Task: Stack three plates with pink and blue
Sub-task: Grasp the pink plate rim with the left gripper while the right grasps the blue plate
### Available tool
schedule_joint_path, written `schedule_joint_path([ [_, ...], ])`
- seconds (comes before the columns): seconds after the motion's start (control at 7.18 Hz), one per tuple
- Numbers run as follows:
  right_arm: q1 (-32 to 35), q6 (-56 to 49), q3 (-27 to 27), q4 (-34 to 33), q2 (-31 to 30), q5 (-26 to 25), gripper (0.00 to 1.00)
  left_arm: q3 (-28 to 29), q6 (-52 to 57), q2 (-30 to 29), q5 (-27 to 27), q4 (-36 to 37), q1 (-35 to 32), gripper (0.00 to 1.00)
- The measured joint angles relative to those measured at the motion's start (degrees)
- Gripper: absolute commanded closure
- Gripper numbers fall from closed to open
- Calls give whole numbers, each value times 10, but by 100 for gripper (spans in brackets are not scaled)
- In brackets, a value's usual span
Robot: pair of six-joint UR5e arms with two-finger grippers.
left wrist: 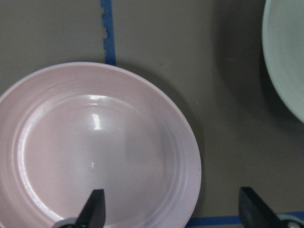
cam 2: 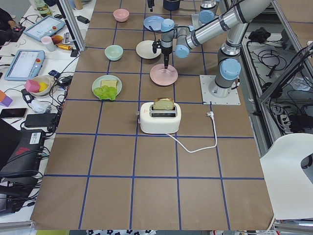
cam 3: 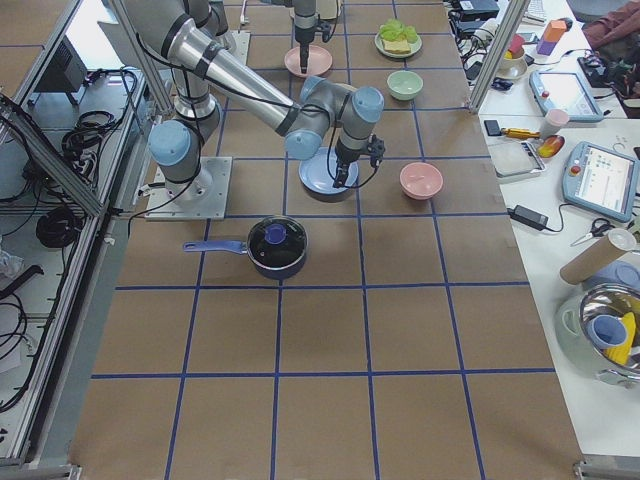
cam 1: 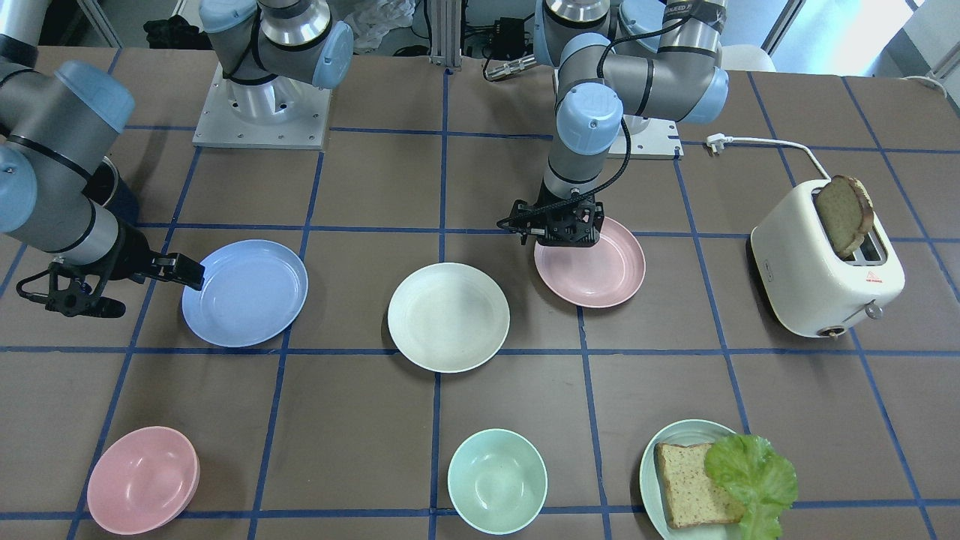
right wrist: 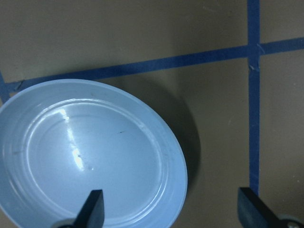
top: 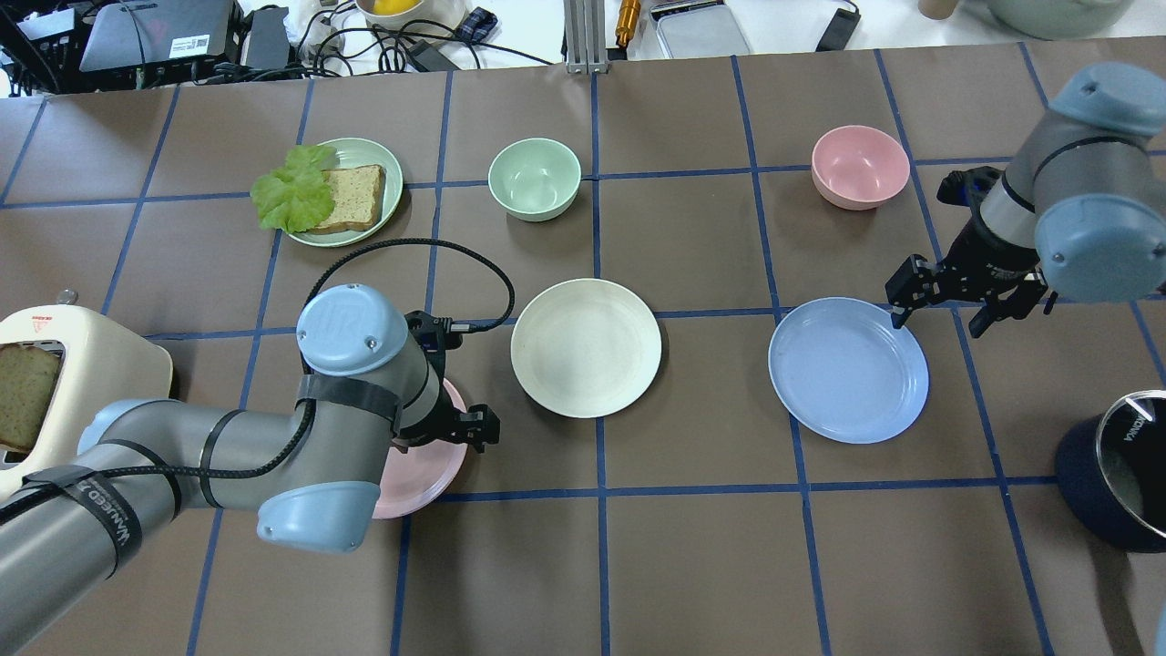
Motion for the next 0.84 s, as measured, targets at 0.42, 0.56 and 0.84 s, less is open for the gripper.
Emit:
schedule_joint_path([
  [0.42,-27,-13,54,-97,28,25,31,-13,-5,-10,3,40,-25,100],
  [0.56,-35,-14,62,-104,32,44,54,-13,-4,-11,3,43,-26,100],
  [0.84,-41,-15,76,-107,33,57,100,-12,-1,-15,4,48,-26,100],
])
